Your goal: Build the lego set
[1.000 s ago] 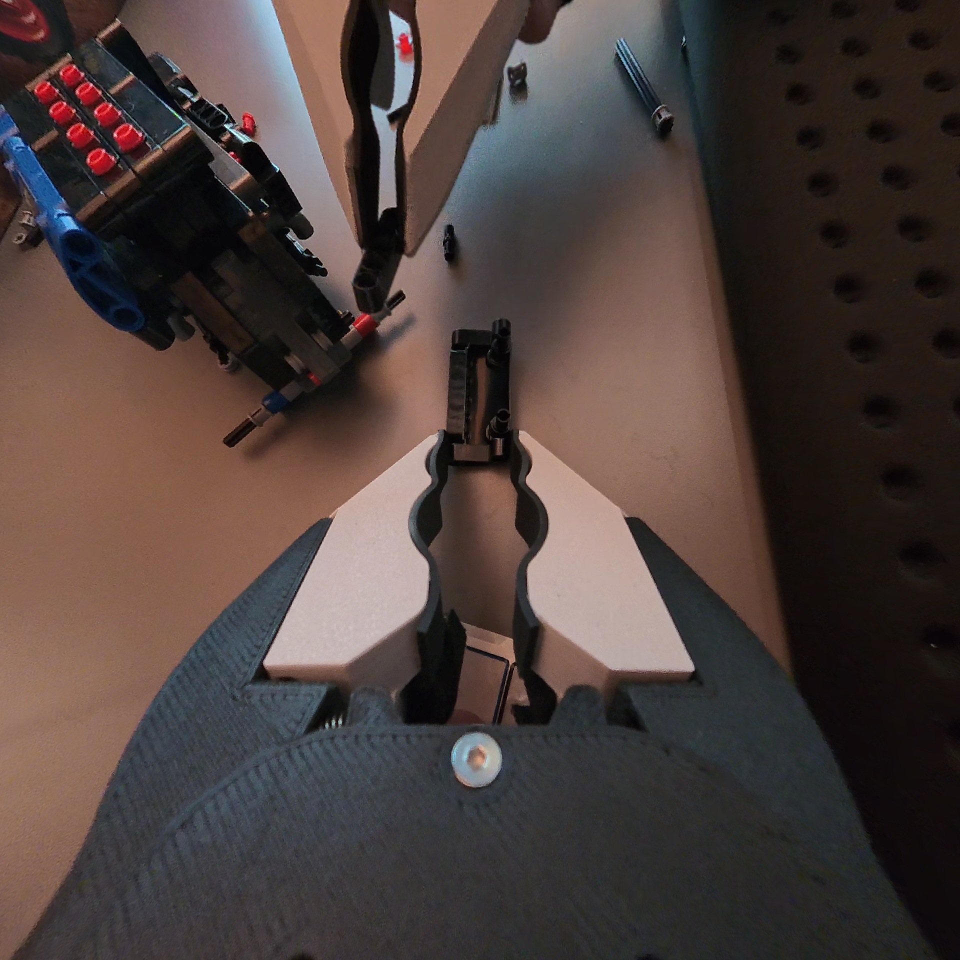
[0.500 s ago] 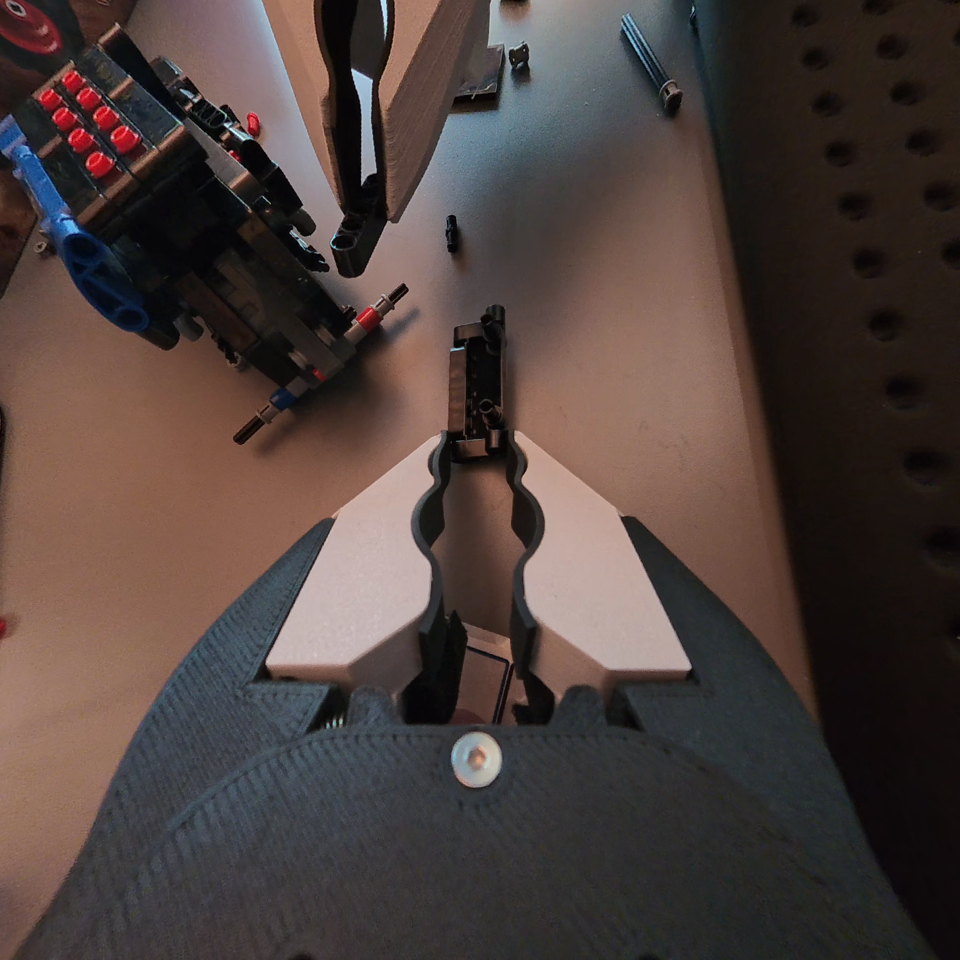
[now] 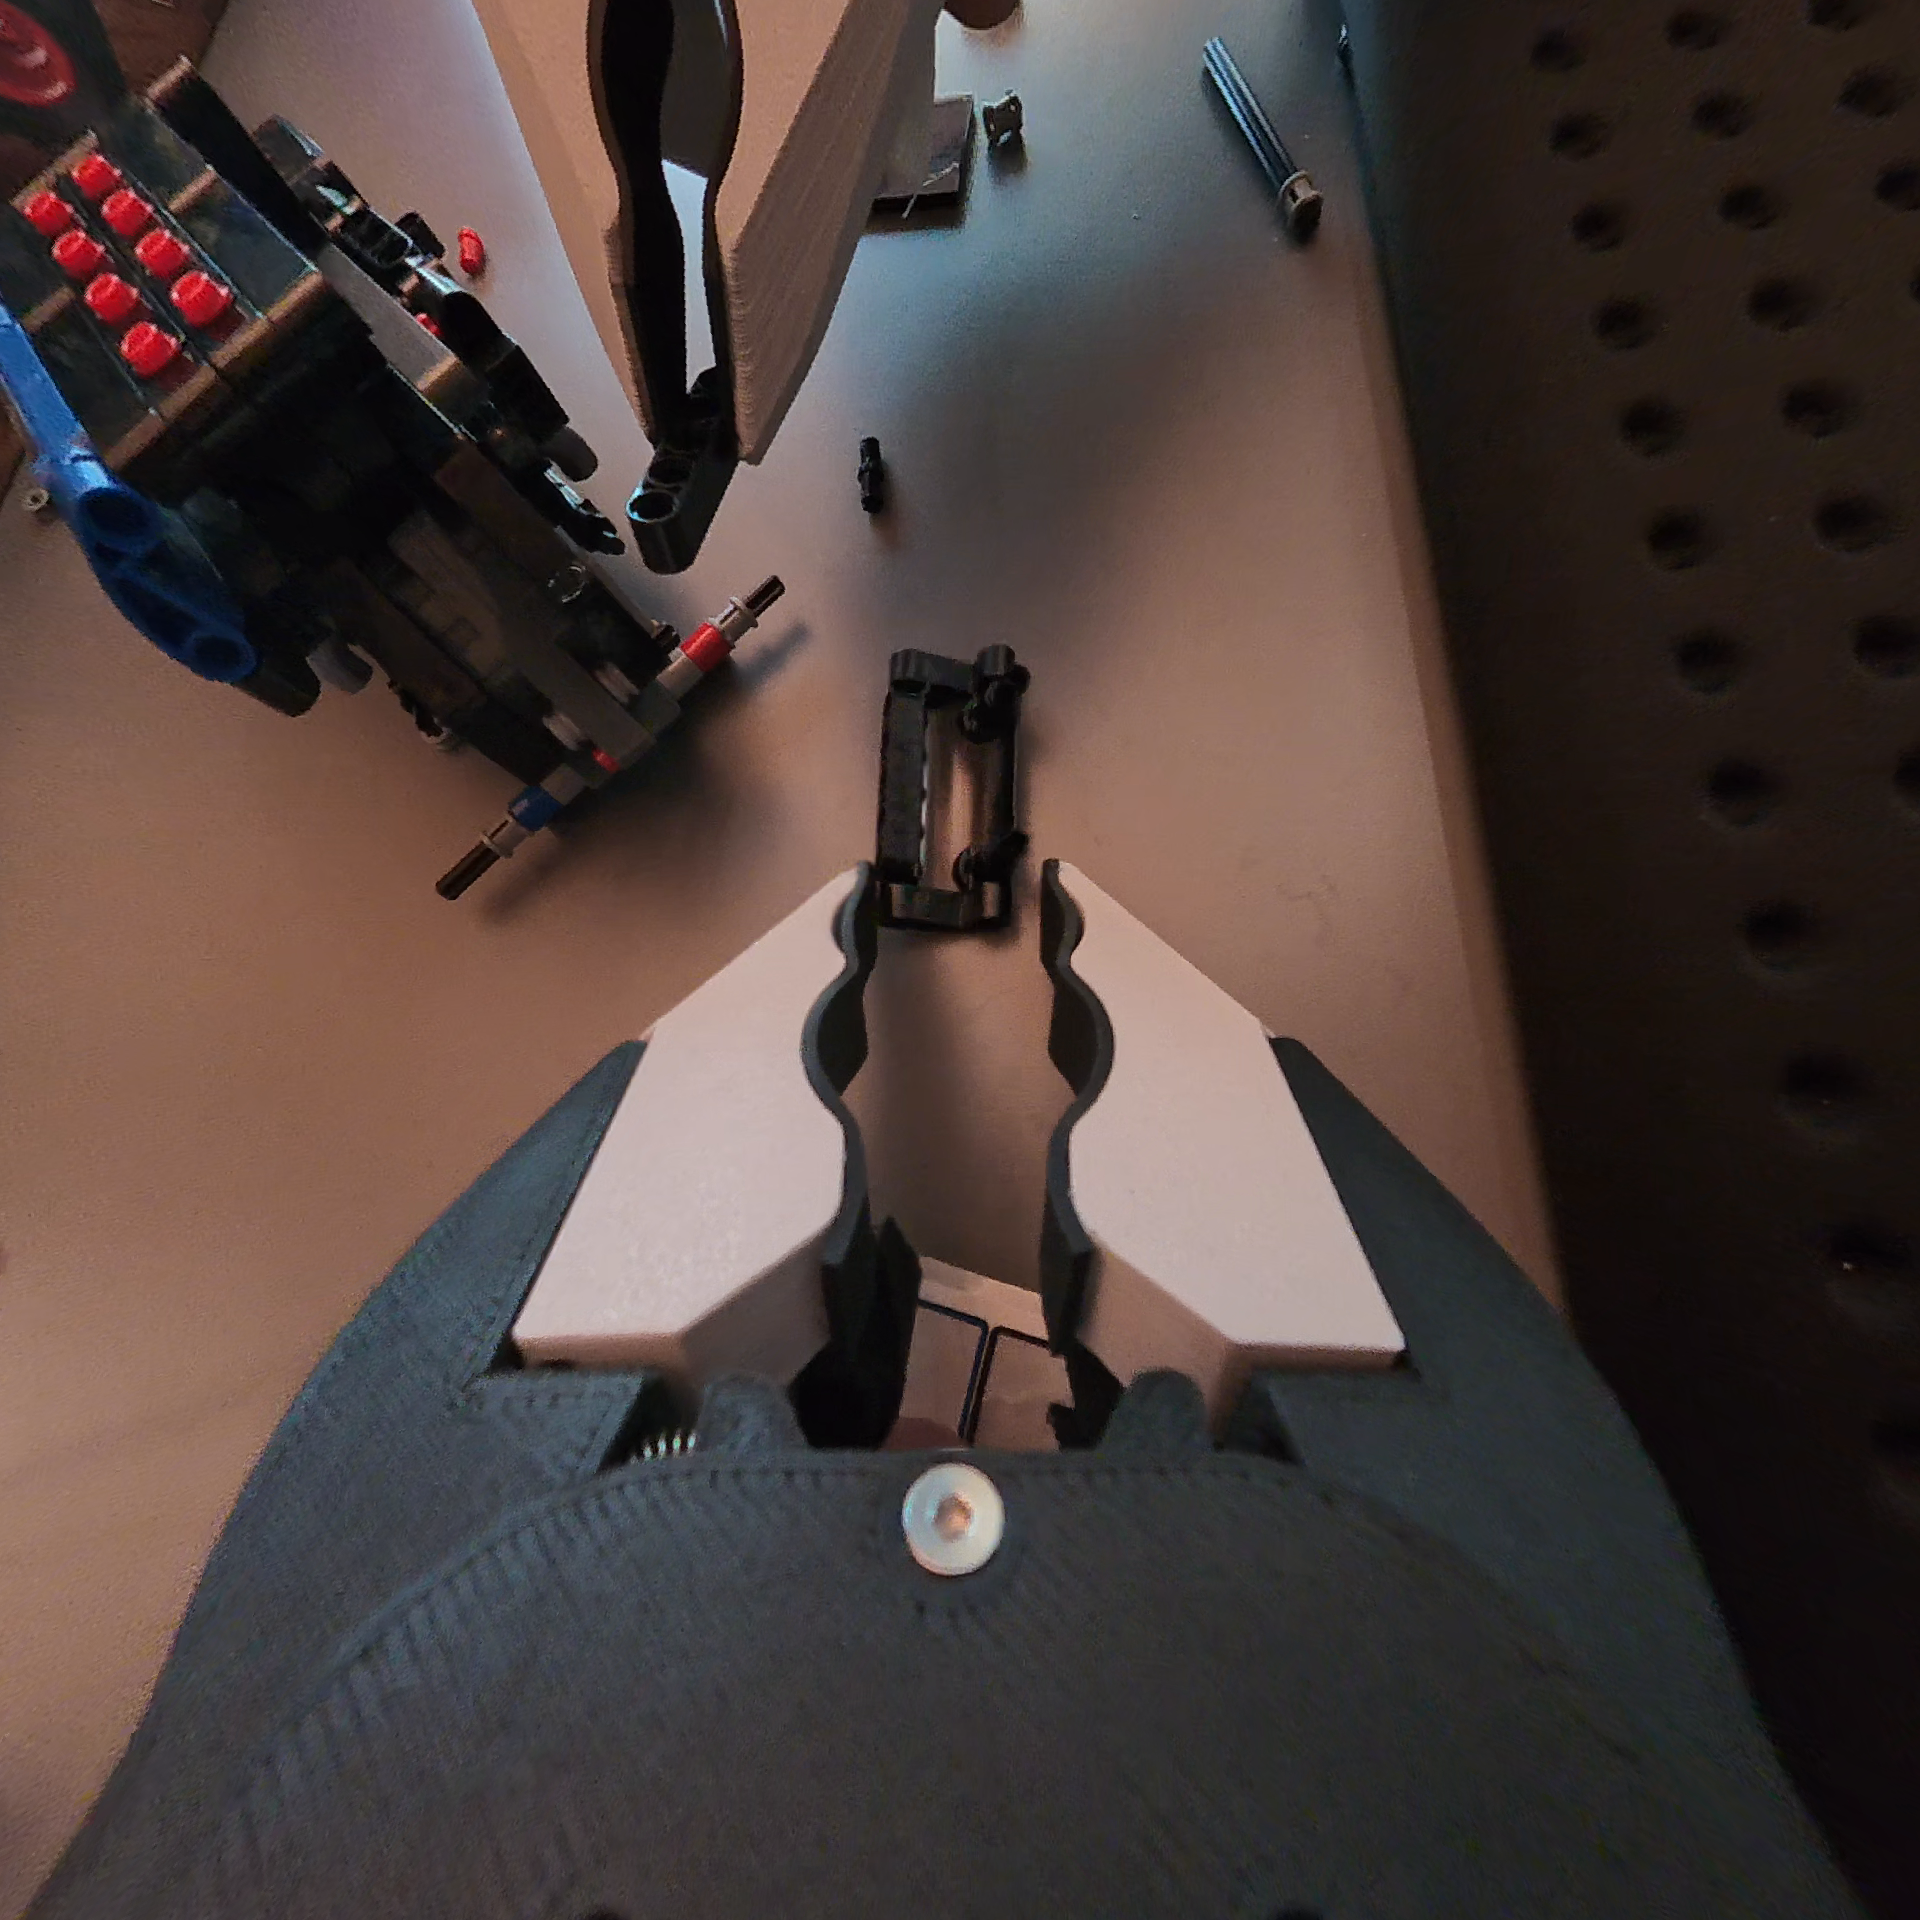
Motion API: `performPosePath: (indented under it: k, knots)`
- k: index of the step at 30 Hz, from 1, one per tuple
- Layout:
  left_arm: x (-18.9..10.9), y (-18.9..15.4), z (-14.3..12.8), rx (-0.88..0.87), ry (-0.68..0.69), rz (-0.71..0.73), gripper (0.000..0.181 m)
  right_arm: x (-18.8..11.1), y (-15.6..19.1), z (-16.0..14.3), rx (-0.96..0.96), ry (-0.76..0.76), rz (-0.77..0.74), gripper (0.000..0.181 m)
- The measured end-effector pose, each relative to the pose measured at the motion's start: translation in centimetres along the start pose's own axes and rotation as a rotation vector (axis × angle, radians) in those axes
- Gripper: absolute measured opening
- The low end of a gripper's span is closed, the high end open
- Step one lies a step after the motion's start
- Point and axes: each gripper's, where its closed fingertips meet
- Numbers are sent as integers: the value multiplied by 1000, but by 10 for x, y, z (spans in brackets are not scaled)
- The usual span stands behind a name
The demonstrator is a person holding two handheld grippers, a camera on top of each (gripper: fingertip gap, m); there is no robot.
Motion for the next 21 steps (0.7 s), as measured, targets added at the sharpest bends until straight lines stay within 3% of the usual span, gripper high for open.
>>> performPosePath:
  k: [15, 21]
  knots:
    - [-1, 9, 5, 234, 59, 174, 25, -2, -1, -6, 12, 19, 7, 5]
    - [-6, 13, 8, 348, 94, 270, 25, -4, 13, -40, 103, 185, 105, 5]
Point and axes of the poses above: each gripper's, where its closed fingertips meet, x out along the fingers, z out of its top, y = z × x across the jaws, and after that the axes turned 3 degrees about -z, right-handed
